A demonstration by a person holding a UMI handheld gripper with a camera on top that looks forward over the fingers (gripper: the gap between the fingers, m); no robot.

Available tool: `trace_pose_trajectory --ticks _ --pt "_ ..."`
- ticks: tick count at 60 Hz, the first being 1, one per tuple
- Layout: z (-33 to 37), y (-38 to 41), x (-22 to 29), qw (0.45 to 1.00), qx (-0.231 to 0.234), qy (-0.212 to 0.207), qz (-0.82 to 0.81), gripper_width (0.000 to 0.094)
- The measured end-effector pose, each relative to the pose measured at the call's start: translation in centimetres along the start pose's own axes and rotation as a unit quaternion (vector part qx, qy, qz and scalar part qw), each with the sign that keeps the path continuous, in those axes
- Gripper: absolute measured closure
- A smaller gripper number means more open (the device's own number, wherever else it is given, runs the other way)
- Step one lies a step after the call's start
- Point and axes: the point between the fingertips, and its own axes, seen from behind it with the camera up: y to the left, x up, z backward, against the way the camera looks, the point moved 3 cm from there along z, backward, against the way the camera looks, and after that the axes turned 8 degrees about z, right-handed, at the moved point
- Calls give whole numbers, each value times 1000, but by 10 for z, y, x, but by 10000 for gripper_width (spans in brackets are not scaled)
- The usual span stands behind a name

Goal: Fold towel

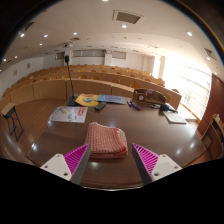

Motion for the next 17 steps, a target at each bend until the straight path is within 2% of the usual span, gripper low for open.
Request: trace_pose_trajectory --ticks 10,17 --pt "55 21 -20 1000 1 7 -1 86" --pt "79 25 -20 1000 -9 -3 2 87"
